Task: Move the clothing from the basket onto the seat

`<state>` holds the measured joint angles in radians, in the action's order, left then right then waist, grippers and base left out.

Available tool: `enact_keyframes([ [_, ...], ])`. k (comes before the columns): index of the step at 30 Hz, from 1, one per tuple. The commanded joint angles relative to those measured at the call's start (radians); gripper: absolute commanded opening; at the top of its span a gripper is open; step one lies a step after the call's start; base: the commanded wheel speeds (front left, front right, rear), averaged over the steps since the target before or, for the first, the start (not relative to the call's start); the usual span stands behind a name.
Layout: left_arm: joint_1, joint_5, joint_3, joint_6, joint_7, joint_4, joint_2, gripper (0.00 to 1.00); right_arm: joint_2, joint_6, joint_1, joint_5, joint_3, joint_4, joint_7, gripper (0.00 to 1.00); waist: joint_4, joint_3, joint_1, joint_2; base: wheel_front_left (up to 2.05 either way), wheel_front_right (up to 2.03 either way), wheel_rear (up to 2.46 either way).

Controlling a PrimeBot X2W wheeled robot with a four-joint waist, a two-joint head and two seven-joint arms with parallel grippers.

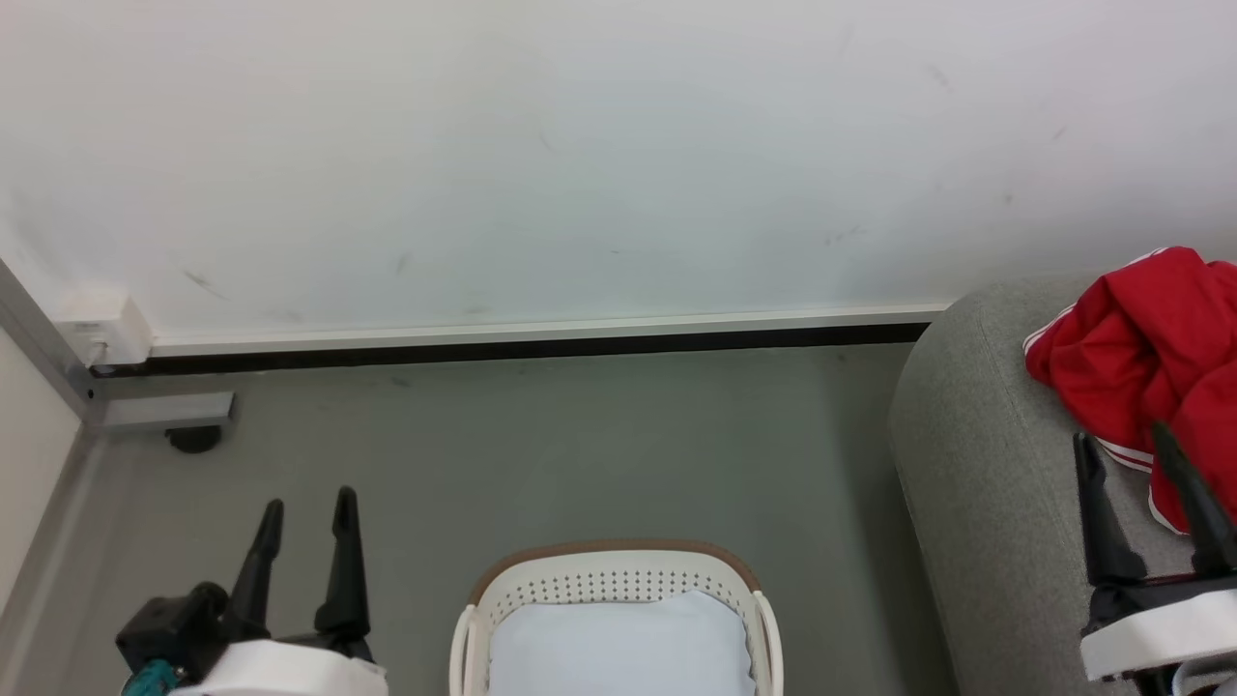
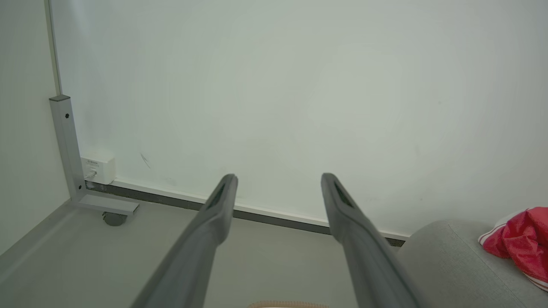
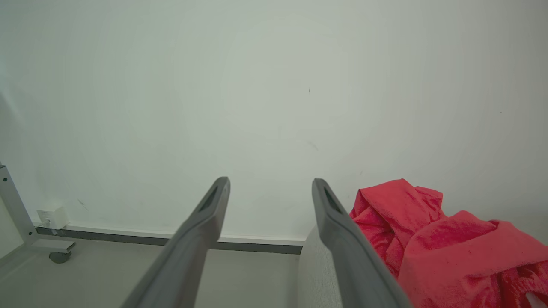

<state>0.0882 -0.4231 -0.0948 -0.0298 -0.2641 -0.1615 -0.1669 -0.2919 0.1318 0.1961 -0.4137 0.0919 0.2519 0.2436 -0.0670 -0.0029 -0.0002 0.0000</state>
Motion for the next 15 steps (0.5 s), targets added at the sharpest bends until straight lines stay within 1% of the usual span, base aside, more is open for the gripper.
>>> enact_keyframes([
  [1, -0.021, 0.025, 0.014, 0.012, 0.000, -0.002, 0.011, 1.00, 0.020, -0.002, -0.026, 0.013, -0.005, -0.011, 0.010, 1.00, 0.000, 0.000, 0.0002, 0.0000, 0.00, 0.00, 0.00],
  [6, -0.052, 0.073, 0.060, 0.077, 0.000, -0.018, 0.058, 1.00, 0.112, -0.002, -0.078, 0.065, -0.056, -0.059, 0.022, 1.00, 0.001, 0.002, 0.0002, 0.0000, 0.00, 0.00, 0.00],
  [8, -0.055, 0.091, 0.079, 0.095, 0.000, -0.024, 0.073, 1.00, 0.149, -0.002, -0.100, 0.087, -0.073, -0.085, 0.022, 1.00, 0.001, 0.004, 0.0002, 0.0000, 0.00, 0.00, 0.00],
  [11, -0.058, 0.142, 0.088, 0.113, 0.000, -0.028, 0.087, 1.00, 0.175, -0.002, -0.120, 0.108, -0.078, -0.100, 0.021, 1.00, 0.003, 0.007, 0.0002, 0.0000, 0.00, 0.00, 0.00],
  [15, -0.058, 0.172, 0.105, 0.129, 0.000, -0.037, 0.102, 1.00, 0.195, -0.002, -0.129, 0.133, -0.074, -0.099, 0.022, 1.00, 0.003, 0.009, 0.0002, 0.0000, 0.00, 0.00, 0.00],
])
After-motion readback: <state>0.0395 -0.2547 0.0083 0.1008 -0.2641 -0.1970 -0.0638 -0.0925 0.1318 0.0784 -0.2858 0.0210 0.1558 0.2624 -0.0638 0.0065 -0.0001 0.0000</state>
